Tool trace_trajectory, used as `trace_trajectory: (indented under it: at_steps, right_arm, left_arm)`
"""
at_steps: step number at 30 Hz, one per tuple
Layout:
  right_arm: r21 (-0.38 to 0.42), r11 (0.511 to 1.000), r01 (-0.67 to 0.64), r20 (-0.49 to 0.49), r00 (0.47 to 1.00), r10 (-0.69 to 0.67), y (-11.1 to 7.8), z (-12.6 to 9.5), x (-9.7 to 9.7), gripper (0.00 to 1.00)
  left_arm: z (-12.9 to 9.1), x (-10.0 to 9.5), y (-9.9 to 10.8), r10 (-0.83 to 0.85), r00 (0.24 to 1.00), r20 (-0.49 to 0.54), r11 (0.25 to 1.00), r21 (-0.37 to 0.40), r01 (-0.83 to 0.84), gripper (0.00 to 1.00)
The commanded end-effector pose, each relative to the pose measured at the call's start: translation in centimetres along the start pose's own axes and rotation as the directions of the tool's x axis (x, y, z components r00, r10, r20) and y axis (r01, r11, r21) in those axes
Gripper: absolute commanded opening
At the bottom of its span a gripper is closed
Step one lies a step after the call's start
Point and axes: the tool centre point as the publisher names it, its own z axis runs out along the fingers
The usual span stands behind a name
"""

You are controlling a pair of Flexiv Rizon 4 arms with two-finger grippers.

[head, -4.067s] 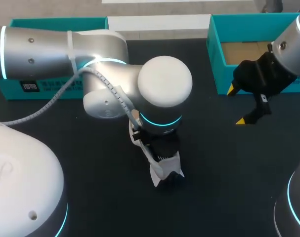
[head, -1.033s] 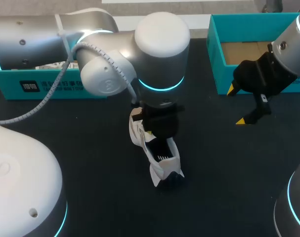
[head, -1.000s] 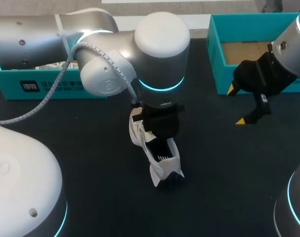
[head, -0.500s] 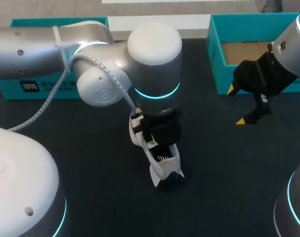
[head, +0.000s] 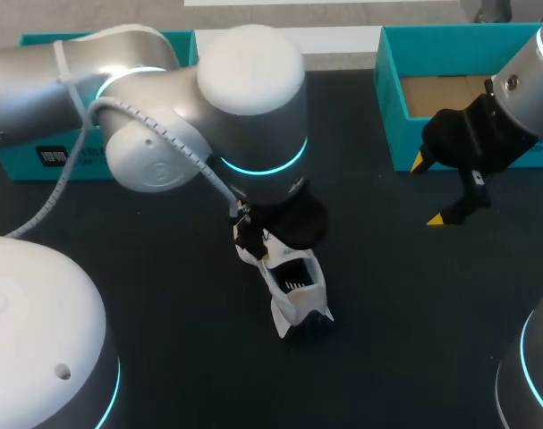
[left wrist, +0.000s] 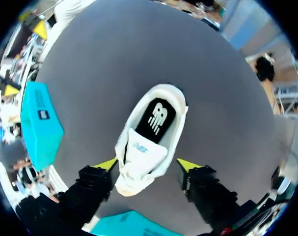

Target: Take the shoe out of the shoebox, open the shoe tongue, remove and reinsert the insole, then place the shoe into the shoebox

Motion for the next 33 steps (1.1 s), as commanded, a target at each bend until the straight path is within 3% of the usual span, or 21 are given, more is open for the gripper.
trace_trajectory:
  at_steps: [1, 11, 14, 15, 17, 23, 28, 33]
  right_arm:
    - [0.003, 1.0, -0.001, 0.0, 1.0, 0.001, 0.0, 0.1, 0.0, 1.0]
    - [0.003, 1.0, -0.001, 0.0, 1.0, 0.001, 0.0, 0.1, 0.0, 1.0]
    - [0.003, 1.0, -0.001, 0.0, 1.0, 0.001, 0.0, 0.1, 0.0, 1.0]
    - [0.003, 1.0, -0.001, 0.0, 1.0, 0.001, 0.0, 0.1, 0.0, 1.0]
    - [0.003, 1.0, -0.001, 0.0, 1.0, 0.001, 0.0, 0.1, 0.0, 1.0]
    - [0.003, 1.0, -0.001, 0.0, 1.0, 0.001, 0.0, 0.1, 0.0, 1.0]
    - [0.003, 1.0, -0.001, 0.0, 1.0, 0.001, 0.0, 0.1, 0.0, 1.0]
    - [0.003, 1.0, -0.001, 0.0, 1.0, 0.001, 0.0, 0.1, 0.0, 1.0]
  left_arm:
    - [-0.4, 1.1, 0.8, -0.162, 0.986, 0.041, 0.982, 0.1, 0.157, 1.0]
    - [-0.4, 1.1, 0.8, -0.162, 0.986, 0.041, 0.982, 0.1, 0.157, 1.0]
    - [-2.1, 2.5, -0.5, -0.214, 0.977, -0.026, 0.968, 0.126, 0.215, 1.0]
    - [-2.4, 2.4, -0.7, -0.273, 0.959, -0.072, 0.953, 0.117, 0.28, 1.0]
    - [-2.5, 2.1, -0.9, -0.367, 0.928, -0.059, 0.927, 0.054, 0.37, 1.0]
    - [-3.7, 2.1, -2.0, -0.548, 0.836, -0.041, 0.836, 0.016, 0.549, 1.0]
    - [-3.6, 2.7, -3.4, -0.708, 0.702, -0.072, 0.701, 0.043, 0.712, 1.0]
    - [-2.5, 3.7, -5.3, -0.761, 0.64, -0.106, 0.637, 0.068, 0.768, 1.0]
